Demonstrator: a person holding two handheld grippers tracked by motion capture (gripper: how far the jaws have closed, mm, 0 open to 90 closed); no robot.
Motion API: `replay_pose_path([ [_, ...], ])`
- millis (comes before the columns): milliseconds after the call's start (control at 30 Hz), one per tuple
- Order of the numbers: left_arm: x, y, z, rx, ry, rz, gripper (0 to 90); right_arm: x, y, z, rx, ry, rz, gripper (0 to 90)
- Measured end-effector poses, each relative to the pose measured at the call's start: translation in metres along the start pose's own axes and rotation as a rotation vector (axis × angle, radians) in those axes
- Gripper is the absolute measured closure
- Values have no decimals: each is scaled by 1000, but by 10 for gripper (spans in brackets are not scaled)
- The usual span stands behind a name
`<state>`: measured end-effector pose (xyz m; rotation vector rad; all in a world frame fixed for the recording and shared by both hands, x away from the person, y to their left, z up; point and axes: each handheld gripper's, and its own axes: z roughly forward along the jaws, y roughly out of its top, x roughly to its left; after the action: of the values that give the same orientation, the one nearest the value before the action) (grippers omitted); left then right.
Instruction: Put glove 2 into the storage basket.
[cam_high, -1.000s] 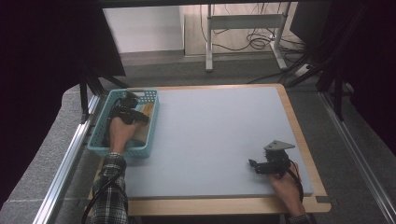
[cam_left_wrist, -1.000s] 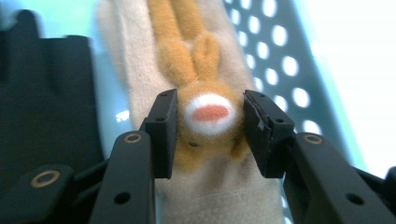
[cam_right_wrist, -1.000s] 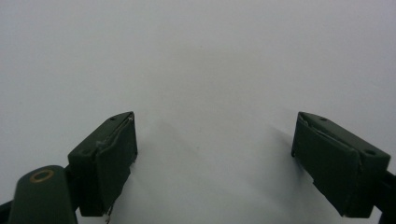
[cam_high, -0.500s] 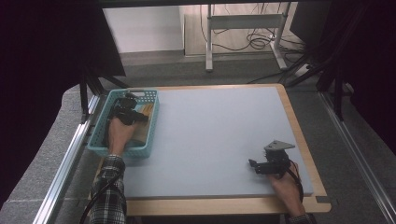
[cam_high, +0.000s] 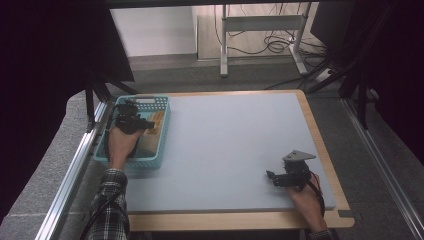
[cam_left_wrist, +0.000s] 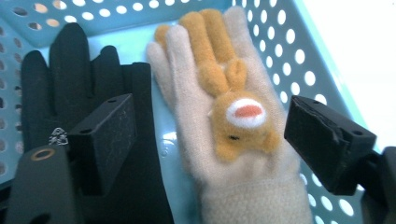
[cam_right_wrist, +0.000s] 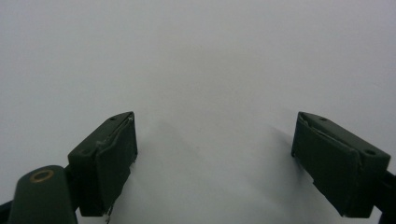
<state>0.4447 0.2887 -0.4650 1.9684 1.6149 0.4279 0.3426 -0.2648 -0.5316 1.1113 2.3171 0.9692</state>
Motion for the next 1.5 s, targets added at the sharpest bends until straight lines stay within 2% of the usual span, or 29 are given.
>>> replay_pose_path([
  [267, 1, -6, -14, -64, -10, 5, 107, 0, 0, 0, 0, -1, -1, 138],
  [367, 2, -8, -19, -74, -18, 4, 93, 0, 0, 0, 0, 0, 0, 138],
  [667, -2, -14, -33, -113, -66, 7, 73, 0, 0, 0, 0, -1, -1, 138],
  [733, -3, -15, -36, -120, -80, 14, 59, 0, 0, 0, 0, -1, -1, 138],
  [967, -8, -21, -44, -126, -80, 56, 41, 0, 0, 0, 1, -1, -1, 137],
  [1500, -19, -30, -60, -172, -105, 89, 27, 0, 0, 0, 1, -1, -2, 138],
])
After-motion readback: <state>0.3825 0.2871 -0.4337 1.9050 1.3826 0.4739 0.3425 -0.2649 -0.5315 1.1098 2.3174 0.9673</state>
